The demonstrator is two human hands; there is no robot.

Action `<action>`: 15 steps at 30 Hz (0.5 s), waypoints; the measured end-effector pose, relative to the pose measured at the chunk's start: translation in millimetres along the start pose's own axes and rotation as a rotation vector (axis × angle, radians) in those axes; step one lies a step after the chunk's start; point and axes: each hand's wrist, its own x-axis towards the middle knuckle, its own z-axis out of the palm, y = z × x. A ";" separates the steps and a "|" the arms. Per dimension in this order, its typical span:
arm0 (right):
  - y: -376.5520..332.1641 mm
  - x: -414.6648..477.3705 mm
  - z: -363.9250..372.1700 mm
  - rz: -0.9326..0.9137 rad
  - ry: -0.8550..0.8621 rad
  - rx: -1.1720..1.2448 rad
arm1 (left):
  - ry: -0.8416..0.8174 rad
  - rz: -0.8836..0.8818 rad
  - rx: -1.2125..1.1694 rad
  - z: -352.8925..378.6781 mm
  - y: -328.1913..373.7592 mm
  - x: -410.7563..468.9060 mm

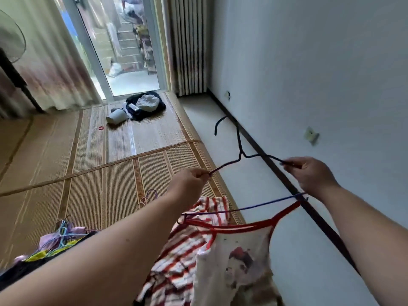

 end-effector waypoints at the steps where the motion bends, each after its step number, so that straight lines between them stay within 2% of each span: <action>1: 11.7 4.6 -16.9 0.007 0.024 0.008 | -0.001 0.019 -0.003 13.1 17.3 5.1; 6: 87.7 49.3 -85.5 0.047 0.070 0.053 | 0.005 0.062 0.037 99.3 87.0 45.2; 15: 217.5 180.2 -201.8 0.003 -0.063 -0.074 | 0.082 -0.049 0.049 276.4 181.6 121.8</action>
